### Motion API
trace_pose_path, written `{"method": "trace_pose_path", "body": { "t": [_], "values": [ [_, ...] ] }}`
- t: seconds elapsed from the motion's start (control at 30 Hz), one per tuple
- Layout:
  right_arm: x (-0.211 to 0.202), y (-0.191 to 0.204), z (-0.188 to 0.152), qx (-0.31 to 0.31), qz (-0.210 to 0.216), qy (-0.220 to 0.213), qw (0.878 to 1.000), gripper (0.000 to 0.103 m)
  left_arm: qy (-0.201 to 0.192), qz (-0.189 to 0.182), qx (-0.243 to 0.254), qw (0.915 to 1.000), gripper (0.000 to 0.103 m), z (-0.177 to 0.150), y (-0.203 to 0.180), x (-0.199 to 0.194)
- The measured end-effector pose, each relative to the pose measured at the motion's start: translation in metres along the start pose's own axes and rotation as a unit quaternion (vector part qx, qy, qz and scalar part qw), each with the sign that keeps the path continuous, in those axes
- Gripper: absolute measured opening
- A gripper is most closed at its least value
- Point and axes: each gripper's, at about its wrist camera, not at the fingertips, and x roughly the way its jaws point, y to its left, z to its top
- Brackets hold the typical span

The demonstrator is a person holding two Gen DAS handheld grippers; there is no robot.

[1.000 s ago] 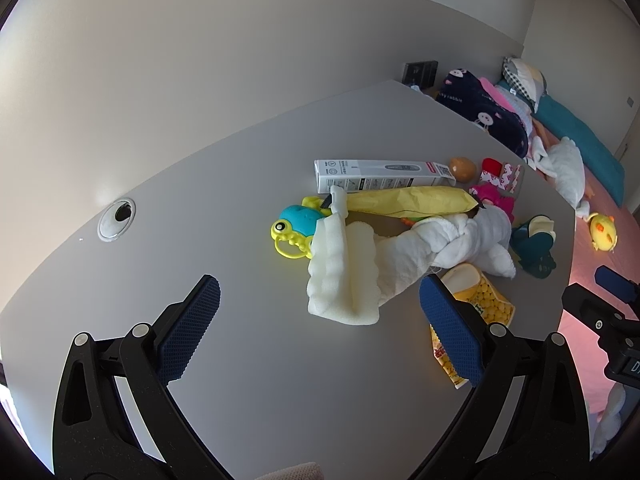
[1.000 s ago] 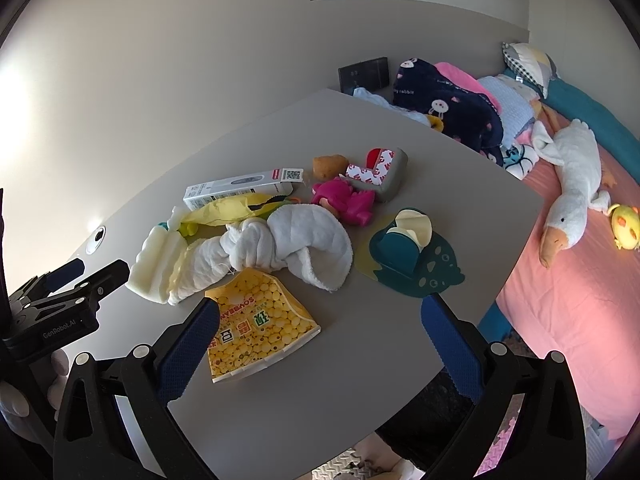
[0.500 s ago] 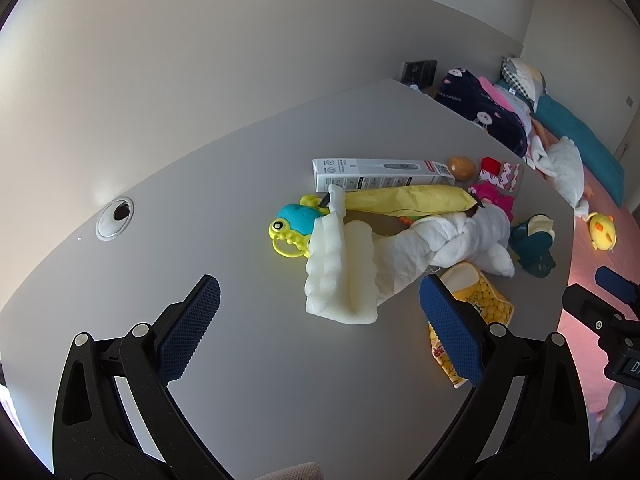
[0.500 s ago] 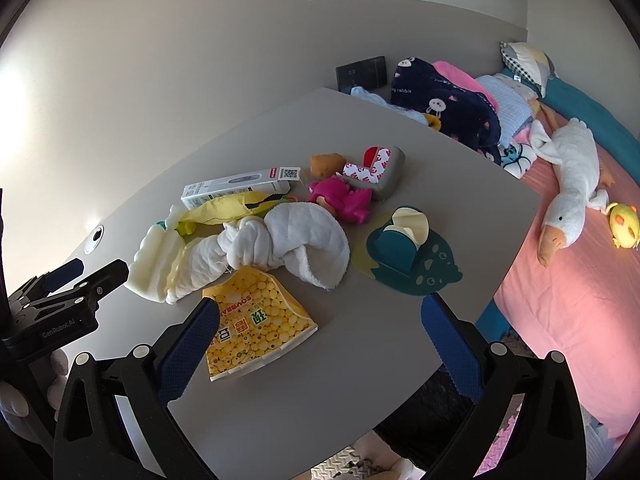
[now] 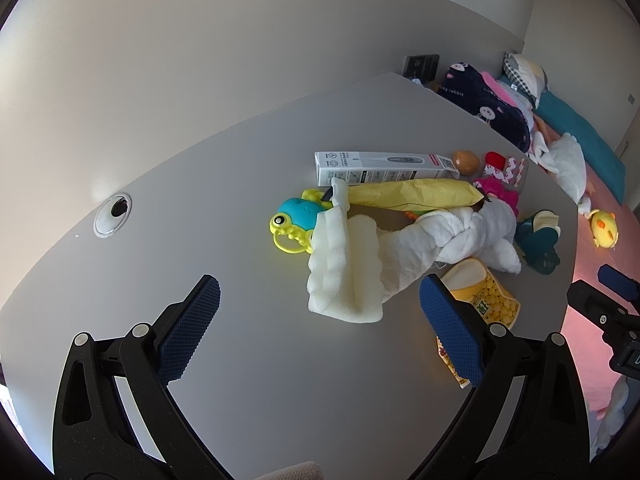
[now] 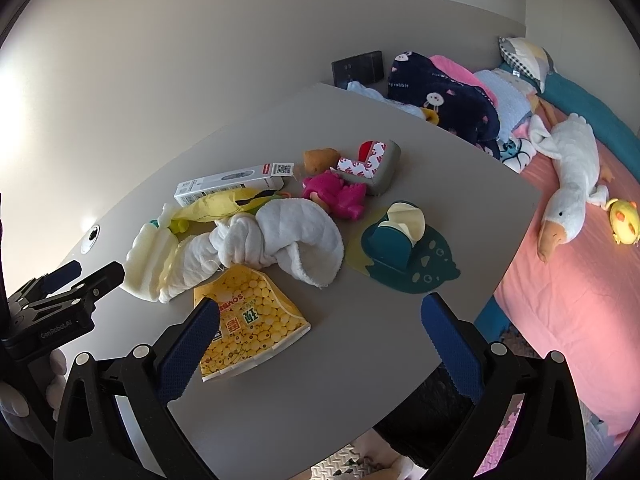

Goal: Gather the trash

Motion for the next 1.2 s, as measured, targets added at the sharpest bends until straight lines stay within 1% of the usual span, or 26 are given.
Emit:
{"method": "trace_pose_path", "body": {
  "t": [0.13, 0.37, 0.53, 0.67, 0.8, 0.9, 0.93, 0.97, 1.0, 1.13, 1.2],
  "values": [
    [0.008, -0.011, 0.000, 0.015, 0.001, 0.016, 1.000, 0.100, 0.010, -0.004, 0.007, 0.9999, 0.096, 0.000, 0.000, 0.007],
    [0.024, -0.031, 0.007, 0.030, -0.011, 0.024, 0.999, 0.100, 0.019, -0.010, 0.004, 0.9998, 0.096, 0.004, 0.002, 0.021],
    [0.037, -0.048, 0.019, 0.049, -0.009, 0.026, 0.998, 0.100, 0.021, -0.024, -0.009, 0.9994, 0.096, 0.008, 0.007, 0.029],
    [0.048, -0.055, 0.030, 0.038, -0.013, 0.024, 0.999, 0.100, 0.026, -0.032, -0.030, 0.9987, 0.096, 0.010, 0.014, 0.035],
    [0.061, -0.057, 0.039, 0.005, -0.023, 0.028, 0.999, 0.091, 0.035, -0.024, -0.037, 0.9984, 0.096, 0.010, 0.019, 0.042],
    [0.072, -0.056, 0.044, -0.021, -0.023, 0.039, 0.999, 0.087, 0.043, -0.018, -0.033, 0.9984, 0.092, 0.011, 0.019, 0.047],
    [0.075, -0.056, 0.045, -0.032, -0.023, 0.041, 0.998, 0.086, 0.047, -0.018, -0.034, 0.9982, 0.089, 0.011, 0.020, 0.050],
    [0.078, -0.055, 0.045, -0.041, -0.024, 0.043, 0.998, 0.083, 0.050, -0.023, -0.036, 0.9979, 0.084, 0.011, 0.020, 0.052],
    [0.082, -0.054, 0.046, -0.049, -0.024, 0.046, 0.997, 0.079, 0.054, -0.030, -0.039, 0.9973, 0.084, 0.012, 0.021, 0.055],
    [0.098, -0.052, 0.049, -0.074, -0.015, 0.063, 0.995, 0.072, 0.063, -0.050, -0.041, 0.9959, 0.077, 0.015, 0.021, 0.063],
    [0.104, -0.051, 0.050, -0.079, -0.007, 0.066, 0.995, 0.065, 0.063, -0.055, -0.032, 0.9960, 0.072, 0.016, 0.018, 0.064]
  ]
}}
